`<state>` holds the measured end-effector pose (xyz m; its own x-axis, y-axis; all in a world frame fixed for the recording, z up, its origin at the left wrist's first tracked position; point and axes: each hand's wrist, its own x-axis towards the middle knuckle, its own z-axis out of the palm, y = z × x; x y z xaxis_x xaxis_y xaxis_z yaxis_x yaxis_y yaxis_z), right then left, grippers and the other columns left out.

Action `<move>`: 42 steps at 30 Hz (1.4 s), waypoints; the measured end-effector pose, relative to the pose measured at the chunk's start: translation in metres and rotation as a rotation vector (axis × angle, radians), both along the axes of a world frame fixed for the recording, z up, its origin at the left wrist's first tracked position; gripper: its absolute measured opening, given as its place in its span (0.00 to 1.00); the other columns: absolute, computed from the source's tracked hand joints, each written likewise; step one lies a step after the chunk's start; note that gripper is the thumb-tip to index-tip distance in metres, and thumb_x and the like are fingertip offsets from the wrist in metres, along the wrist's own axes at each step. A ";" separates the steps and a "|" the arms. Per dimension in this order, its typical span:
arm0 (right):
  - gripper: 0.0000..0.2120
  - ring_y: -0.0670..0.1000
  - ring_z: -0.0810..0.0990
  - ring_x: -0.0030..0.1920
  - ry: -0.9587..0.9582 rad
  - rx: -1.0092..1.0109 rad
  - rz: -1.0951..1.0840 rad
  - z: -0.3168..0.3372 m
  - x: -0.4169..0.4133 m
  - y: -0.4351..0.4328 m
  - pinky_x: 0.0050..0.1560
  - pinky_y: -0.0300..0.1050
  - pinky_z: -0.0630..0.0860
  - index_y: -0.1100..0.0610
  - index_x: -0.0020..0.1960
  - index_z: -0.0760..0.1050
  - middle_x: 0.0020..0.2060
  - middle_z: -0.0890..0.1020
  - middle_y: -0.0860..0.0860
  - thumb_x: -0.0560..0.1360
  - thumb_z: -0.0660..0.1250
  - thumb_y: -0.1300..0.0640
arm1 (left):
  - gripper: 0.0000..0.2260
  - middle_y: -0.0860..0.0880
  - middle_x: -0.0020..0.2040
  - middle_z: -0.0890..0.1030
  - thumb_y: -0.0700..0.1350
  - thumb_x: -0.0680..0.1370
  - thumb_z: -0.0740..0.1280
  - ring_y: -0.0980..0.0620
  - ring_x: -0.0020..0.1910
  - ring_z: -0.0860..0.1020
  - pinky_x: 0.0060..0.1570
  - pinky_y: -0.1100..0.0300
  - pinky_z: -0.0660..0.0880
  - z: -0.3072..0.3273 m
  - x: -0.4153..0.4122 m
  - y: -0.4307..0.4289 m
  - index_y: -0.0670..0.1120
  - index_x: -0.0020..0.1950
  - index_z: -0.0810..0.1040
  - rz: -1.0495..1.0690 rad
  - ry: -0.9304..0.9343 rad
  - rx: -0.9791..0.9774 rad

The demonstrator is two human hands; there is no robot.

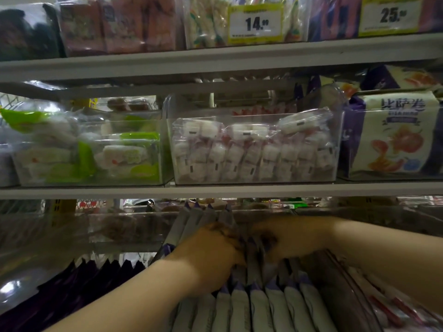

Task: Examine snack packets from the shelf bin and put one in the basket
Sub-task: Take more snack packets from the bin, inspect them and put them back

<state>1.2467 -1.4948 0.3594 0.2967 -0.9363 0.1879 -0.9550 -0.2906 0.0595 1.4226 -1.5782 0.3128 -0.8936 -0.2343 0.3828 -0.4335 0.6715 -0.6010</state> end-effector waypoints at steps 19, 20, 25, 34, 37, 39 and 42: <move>0.16 0.51 0.74 0.38 0.325 0.003 -0.146 0.000 -0.003 0.017 0.31 0.39 0.67 0.59 0.49 0.82 0.44 0.82 0.56 0.74 0.70 0.46 | 0.12 0.54 0.56 0.83 0.55 0.80 0.60 0.51 0.53 0.80 0.48 0.62 0.72 0.003 -0.022 0.006 0.57 0.58 0.81 -0.258 0.312 0.081; 0.17 0.51 0.73 0.37 0.349 -0.003 -0.159 -0.002 -0.002 0.018 0.29 0.38 0.65 0.58 0.49 0.82 0.43 0.82 0.55 0.74 0.70 0.44 | 0.10 0.53 0.52 0.84 0.53 0.80 0.62 0.50 0.50 0.81 0.44 0.64 0.71 0.002 -0.020 0.005 0.57 0.55 0.82 -0.286 0.333 0.037; 0.10 0.54 0.80 0.45 0.295 -0.013 -0.161 -0.014 -0.003 0.017 0.39 0.40 0.69 0.53 0.51 0.82 0.47 0.84 0.52 0.75 0.69 0.49 | 0.12 0.52 0.54 0.83 0.54 0.80 0.59 0.48 0.52 0.79 0.46 0.60 0.69 -0.002 -0.017 0.000 0.57 0.56 0.81 -0.280 0.353 0.032; 0.14 0.61 0.80 0.50 0.426 -0.035 -0.195 -0.023 0.009 0.006 0.43 0.46 0.72 0.63 0.54 0.79 0.50 0.81 0.60 0.74 0.69 0.55 | 0.09 0.54 0.48 0.85 0.52 0.77 0.64 0.50 0.47 0.81 0.45 0.61 0.74 -0.004 -0.015 -0.003 0.59 0.52 0.83 -0.306 0.377 -0.006; 0.10 0.61 0.80 0.49 0.403 -0.036 -0.198 -0.023 0.004 0.007 0.48 0.49 0.78 0.63 0.52 0.79 0.49 0.81 0.60 0.76 0.65 0.57 | 0.10 0.55 0.48 0.85 0.53 0.77 0.63 0.50 0.46 0.81 0.48 0.60 0.74 -0.005 -0.015 -0.005 0.59 0.52 0.83 -0.303 0.383 0.004; 0.09 0.61 0.81 0.47 0.402 -0.053 -0.187 -0.022 0.002 0.007 0.46 0.49 0.78 0.60 0.51 0.80 0.48 0.82 0.59 0.76 0.63 0.59 | 0.10 0.56 0.47 0.85 0.54 0.76 0.62 0.51 0.46 0.81 0.48 0.60 0.74 -0.005 -0.015 -0.007 0.59 0.52 0.82 -0.289 0.389 -0.002; 0.09 0.58 0.81 0.46 0.370 -0.112 -0.181 -0.016 -0.005 0.009 0.44 0.46 0.76 0.58 0.51 0.80 0.48 0.82 0.56 0.77 0.61 0.60 | 0.11 0.55 0.45 0.84 0.55 0.76 0.61 0.50 0.45 0.81 0.48 0.59 0.74 -0.007 -0.017 -0.011 0.57 0.50 0.82 -0.292 0.388 -0.008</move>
<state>1.2414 -1.4857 0.3435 0.1963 -0.9593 0.2029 -0.8985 -0.0930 0.4291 1.4058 -1.5889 0.3060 -0.7129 0.0095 0.7012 -0.4204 0.7945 -0.4381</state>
